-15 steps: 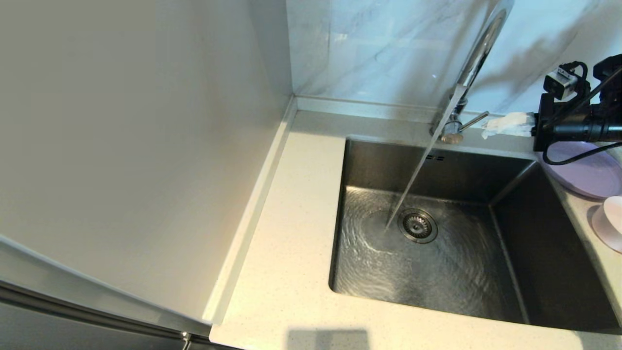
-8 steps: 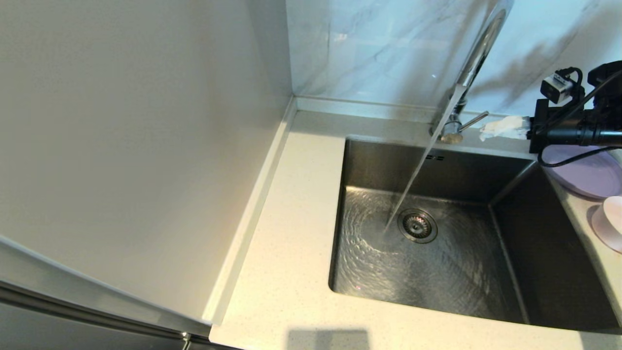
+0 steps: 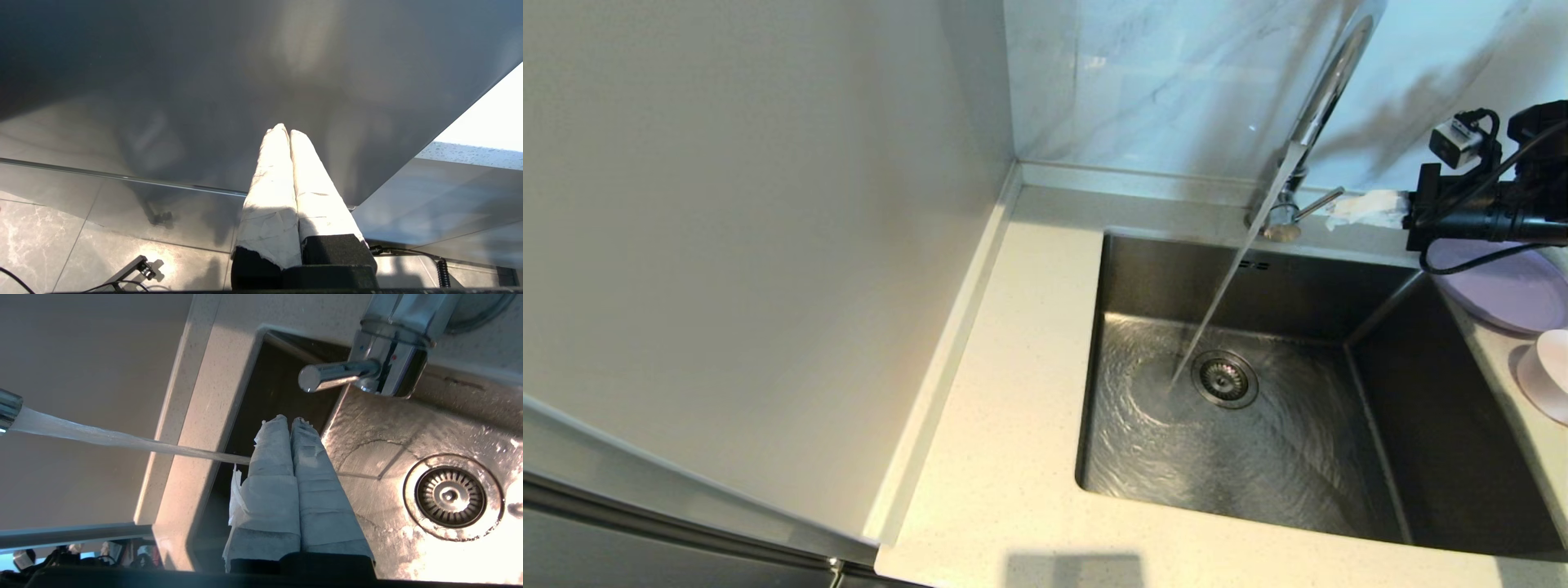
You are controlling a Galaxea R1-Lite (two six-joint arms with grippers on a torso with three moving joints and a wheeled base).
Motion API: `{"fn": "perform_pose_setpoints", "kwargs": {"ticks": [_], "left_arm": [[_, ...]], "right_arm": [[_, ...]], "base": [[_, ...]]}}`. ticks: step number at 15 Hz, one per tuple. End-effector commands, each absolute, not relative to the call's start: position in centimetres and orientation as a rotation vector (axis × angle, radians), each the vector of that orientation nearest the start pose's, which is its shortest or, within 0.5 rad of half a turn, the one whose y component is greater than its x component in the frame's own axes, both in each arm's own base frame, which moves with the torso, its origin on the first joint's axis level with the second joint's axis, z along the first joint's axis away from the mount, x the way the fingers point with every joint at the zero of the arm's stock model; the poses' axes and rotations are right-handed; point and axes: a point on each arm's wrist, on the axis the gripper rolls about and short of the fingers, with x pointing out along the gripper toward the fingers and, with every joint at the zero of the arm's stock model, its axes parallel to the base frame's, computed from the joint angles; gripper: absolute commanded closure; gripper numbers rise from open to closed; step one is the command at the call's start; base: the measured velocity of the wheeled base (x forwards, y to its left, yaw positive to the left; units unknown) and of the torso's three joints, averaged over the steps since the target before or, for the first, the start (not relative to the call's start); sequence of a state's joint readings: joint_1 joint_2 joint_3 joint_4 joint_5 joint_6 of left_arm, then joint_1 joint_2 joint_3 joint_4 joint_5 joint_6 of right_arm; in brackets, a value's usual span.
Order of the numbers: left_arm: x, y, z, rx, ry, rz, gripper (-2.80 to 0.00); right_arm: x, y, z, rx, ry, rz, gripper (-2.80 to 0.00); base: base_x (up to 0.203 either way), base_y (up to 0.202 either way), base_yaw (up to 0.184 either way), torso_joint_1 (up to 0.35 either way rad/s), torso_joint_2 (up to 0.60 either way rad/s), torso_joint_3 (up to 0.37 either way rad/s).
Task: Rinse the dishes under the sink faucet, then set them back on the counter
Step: Turn off the faucet
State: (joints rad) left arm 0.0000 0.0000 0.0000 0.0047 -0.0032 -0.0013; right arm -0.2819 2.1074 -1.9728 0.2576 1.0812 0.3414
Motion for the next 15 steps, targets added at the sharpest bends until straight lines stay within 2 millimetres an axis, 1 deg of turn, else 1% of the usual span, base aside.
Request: {"fn": "perform_pose_setpoints", "kwargs": {"ticks": [1,7,9,15], "left_arm": [[-2.3,0.0,7.5,-0.002,0.005,-0.003,0.00],[-2.3,0.0,7.5,-0.002,0.005,-0.003,0.00],[-2.3,0.0,7.5,-0.002,0.005,-0.003,0.00],[-2.3,0.0,7.5,-0.002,0.005,-0.003,0.00]], "right_arm": [[41.3,-10.0,27.3,0.568,0.431,0.739,0.00],[41.8,-10.4,28.2,0.519,0.335,0.747,0.00],[42.2,-10.6,28.1,0.500,0.311,0.751,0.00],[42.6,-10.8,28.7,0.432,0.226,0.762,0.00]], "base": [[0.000,0.000,0.000,0.000,0.00,0.000],[0.000,0.000,0.000,0.000,0.00,0.000],[0.000,0.000,0.000,0.000,0.00,0.000],[0.000,0.000,0.000,0.000,0.00,0.000]]}}
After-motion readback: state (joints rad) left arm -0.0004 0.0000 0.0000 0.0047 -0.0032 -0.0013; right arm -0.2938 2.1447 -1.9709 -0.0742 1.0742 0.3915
